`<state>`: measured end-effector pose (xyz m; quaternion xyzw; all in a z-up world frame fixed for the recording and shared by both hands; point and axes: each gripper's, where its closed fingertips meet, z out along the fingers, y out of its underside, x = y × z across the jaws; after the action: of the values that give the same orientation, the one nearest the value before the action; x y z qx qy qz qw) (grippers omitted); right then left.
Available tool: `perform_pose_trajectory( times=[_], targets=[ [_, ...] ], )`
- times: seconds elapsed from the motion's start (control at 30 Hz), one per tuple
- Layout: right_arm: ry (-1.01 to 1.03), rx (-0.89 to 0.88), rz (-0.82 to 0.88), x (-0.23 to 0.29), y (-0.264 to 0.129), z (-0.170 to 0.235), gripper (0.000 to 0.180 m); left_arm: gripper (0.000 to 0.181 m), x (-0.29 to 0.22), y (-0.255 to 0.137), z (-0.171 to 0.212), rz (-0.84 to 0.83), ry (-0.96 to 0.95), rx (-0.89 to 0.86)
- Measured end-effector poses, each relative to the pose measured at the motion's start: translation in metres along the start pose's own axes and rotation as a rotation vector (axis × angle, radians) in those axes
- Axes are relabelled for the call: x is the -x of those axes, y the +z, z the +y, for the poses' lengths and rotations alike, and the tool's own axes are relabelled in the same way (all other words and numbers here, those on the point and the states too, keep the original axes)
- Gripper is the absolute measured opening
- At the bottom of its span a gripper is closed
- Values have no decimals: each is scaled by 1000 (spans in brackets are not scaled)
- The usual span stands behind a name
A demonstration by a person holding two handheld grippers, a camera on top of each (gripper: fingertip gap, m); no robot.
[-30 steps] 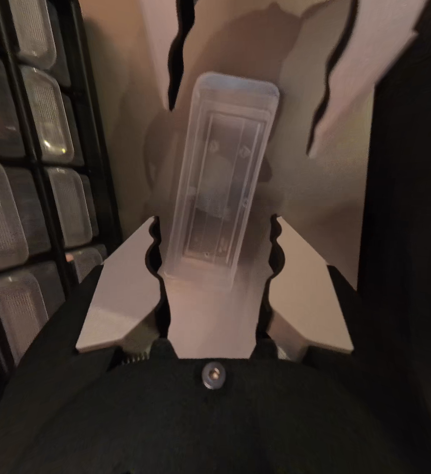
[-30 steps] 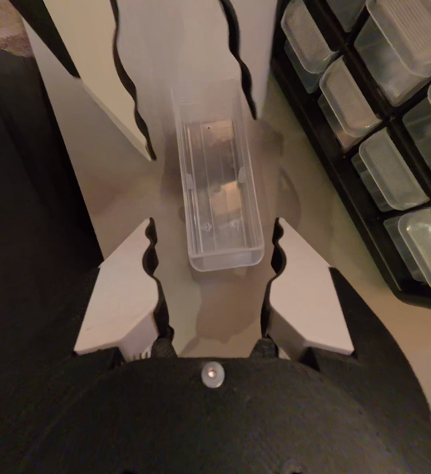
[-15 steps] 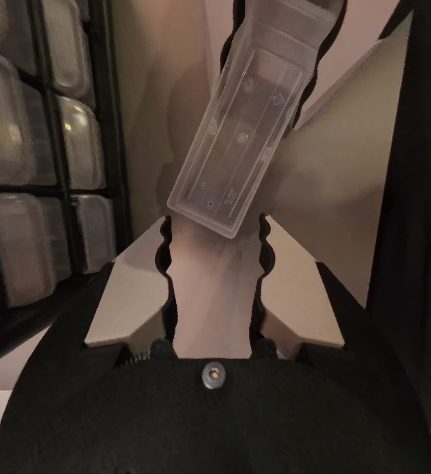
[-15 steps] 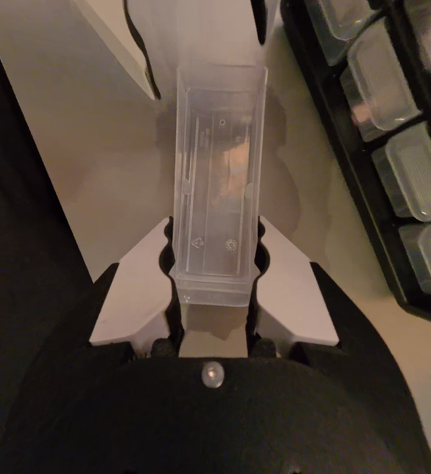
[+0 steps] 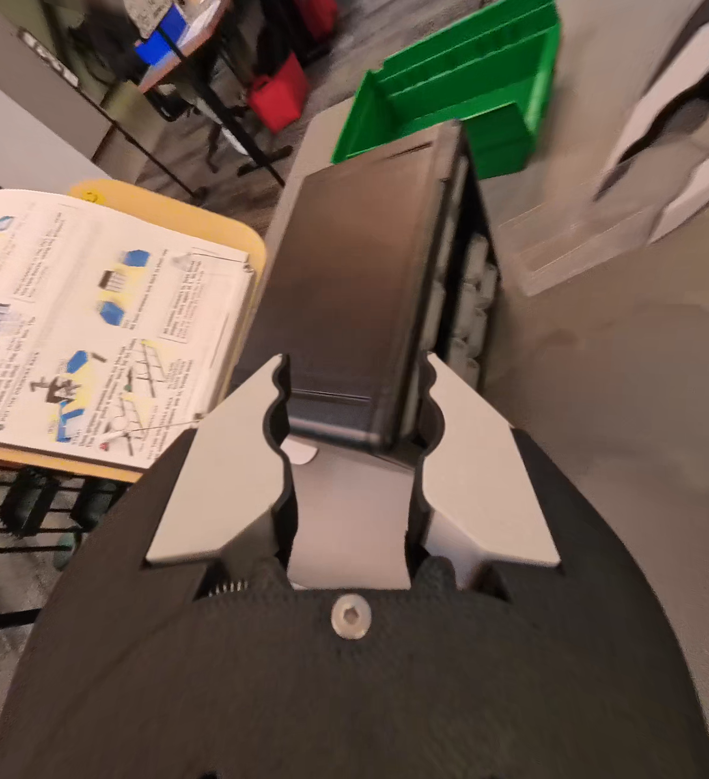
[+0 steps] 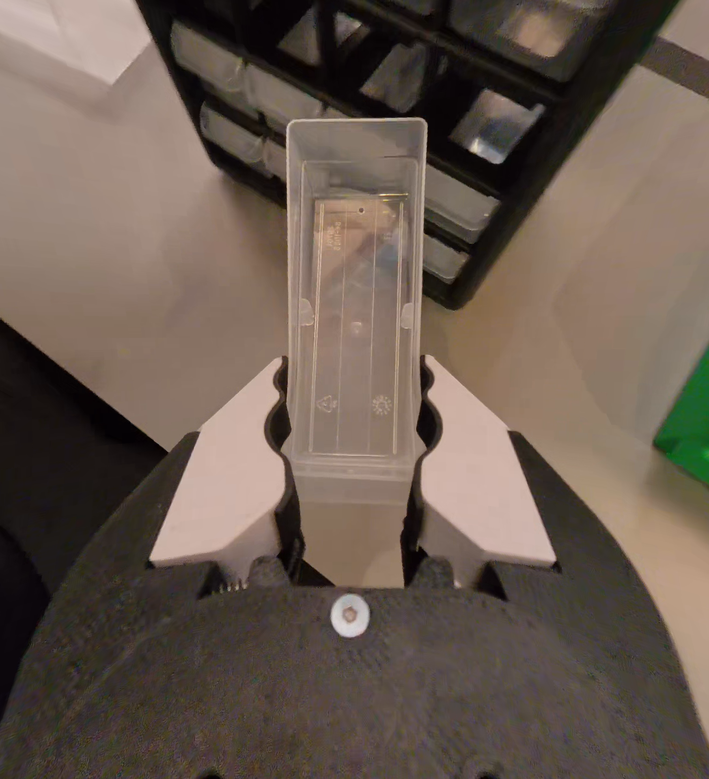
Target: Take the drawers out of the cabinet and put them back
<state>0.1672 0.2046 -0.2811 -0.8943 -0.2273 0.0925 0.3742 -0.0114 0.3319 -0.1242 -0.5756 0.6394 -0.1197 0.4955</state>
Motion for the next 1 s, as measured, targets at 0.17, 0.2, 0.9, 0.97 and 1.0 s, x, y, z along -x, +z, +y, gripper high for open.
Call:
perform_pose_trajectory(
  times=[0.17,0.2,0.9,0.97,1.0],
  targets=[
    [119,-13,104,-21,-1,-5,59,66,36,37,12,64,-104,26],
    [122,0,151,-27,0,-5,59,67,37,46,18,80,-114,49],
    [266,34,186,-58,9,-10,58,51,-31,82,-6,252,-244,18],
    [277,45,188,-63,9,-10,58,52,-36,86,-9,232,-240,39],
    [281,51,189,-66,9,-10,58,53,-37,87,-10,226,-245,49]
  ],
)
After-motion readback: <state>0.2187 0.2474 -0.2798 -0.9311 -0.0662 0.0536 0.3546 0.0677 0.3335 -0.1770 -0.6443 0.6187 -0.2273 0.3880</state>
